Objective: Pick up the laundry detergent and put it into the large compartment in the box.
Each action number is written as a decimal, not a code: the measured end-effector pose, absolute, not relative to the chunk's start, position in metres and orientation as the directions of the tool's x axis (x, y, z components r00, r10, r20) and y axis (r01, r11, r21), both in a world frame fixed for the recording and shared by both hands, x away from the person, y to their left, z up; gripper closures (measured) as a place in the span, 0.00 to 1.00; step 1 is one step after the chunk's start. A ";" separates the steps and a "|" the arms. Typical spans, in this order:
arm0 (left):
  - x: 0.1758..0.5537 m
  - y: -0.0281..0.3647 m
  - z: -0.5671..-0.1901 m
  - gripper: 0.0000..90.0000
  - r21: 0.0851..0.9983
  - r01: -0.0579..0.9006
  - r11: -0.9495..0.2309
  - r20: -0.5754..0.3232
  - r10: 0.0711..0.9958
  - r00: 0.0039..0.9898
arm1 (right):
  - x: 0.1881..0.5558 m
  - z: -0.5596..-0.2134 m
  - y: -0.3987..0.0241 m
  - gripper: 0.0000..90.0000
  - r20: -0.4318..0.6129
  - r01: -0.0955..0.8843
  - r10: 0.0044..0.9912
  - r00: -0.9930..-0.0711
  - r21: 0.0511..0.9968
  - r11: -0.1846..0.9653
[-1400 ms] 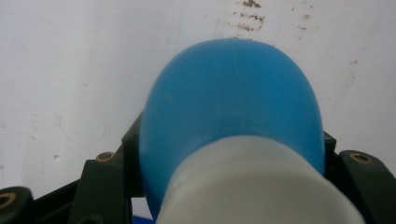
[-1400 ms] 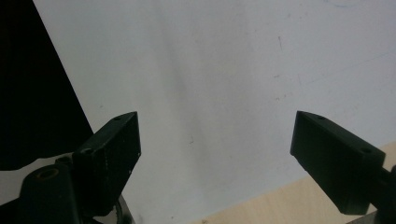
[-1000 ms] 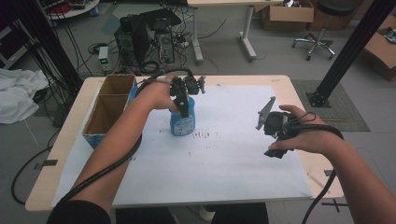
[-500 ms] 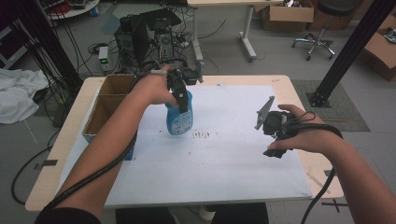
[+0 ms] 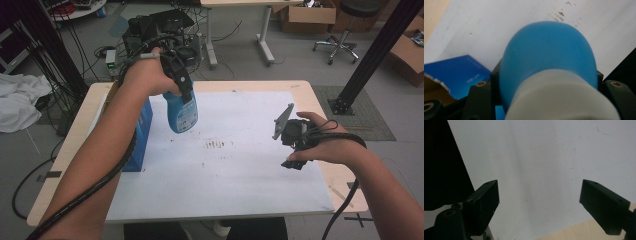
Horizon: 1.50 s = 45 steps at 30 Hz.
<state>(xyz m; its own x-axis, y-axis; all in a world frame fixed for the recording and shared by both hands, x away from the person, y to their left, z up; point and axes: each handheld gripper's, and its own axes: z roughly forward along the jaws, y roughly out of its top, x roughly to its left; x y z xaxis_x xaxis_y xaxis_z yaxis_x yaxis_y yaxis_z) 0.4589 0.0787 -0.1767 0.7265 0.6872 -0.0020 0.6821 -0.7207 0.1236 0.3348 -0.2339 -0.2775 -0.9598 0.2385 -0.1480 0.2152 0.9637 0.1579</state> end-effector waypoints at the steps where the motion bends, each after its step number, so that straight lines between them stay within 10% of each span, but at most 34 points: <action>1: 0.459 0.079 -0.177 0.44 0.124 0.682 -0.721 -0.002 0.687 0.726 | 0.335 -0.278 -0.234 0.18 -0.148 0.215 0.239 -0.960 0.158 0.964; 45: 0.422 0.229 -0.089 0.44 0.108 0.987 -0.117 0.003 0.993 0.118 | 0.337 -0.274 -0.201 0.18 -0.153 0.109 0.130 -0.980 0.141 0.984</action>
